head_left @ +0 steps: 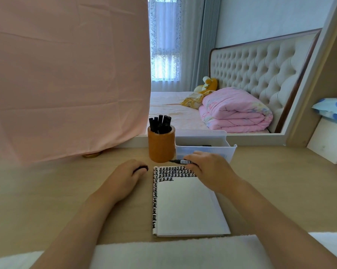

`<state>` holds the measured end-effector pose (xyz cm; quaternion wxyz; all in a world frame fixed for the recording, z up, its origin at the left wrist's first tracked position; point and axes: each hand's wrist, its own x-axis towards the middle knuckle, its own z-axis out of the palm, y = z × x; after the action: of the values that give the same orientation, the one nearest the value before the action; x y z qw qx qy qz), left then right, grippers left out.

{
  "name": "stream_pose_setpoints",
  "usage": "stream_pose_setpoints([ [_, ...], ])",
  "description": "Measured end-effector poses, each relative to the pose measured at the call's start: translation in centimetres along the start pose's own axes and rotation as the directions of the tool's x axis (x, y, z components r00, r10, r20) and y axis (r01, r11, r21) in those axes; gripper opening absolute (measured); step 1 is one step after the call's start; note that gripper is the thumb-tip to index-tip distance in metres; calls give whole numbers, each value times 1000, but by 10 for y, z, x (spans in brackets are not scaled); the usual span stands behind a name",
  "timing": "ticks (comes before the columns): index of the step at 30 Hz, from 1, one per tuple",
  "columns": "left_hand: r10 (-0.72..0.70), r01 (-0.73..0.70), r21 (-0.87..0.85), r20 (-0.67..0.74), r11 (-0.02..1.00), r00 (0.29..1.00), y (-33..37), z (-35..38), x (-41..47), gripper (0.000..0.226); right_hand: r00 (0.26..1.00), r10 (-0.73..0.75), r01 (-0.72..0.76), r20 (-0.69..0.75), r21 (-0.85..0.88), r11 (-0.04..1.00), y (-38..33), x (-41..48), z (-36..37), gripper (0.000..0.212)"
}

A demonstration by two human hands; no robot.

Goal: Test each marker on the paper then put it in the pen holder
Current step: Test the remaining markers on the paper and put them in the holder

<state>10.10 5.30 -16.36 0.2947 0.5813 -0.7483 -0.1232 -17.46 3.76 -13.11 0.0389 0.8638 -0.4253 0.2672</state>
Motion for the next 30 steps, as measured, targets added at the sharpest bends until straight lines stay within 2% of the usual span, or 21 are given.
stream_pose_setpoints([
  [7,-24,33,149,-66,988,998,-7,16,3,27,980,114,-150,166,221,964,-1,3,15,38],
  [10,-37,51,163,-87,985,995,-6,17,2,25,983,109,-151,146,317,936,-5,2,11,41],
  [13,-18,36,176,-104,984,994,-6,19,2,19,989,103,-139,109,404,904,-9,1,5,28],
  [17,-24,36,209,-62,977,998,-5,19,2,28,983,145,-181,108,540,822,-10,6,6,32],
  [21,65,-45,173,-117,984,991,10,7,-1,28,966,195,-258,169,684,682,-9,10,7,45],
  [24,175,-171,61,-71,983,982,28,1,-8,20,965,207,-260,162,702,663,-6,11,6,54],
  [27,308,-307,40,-3,951,951,35,6,-17,18,976,191,-208,102,688,695,-7,8,9,32],
  [30,341,-341,7,44,940,939,37,14,-25,24,951,284,-276,119,741,613,-13,7,14,2],
])
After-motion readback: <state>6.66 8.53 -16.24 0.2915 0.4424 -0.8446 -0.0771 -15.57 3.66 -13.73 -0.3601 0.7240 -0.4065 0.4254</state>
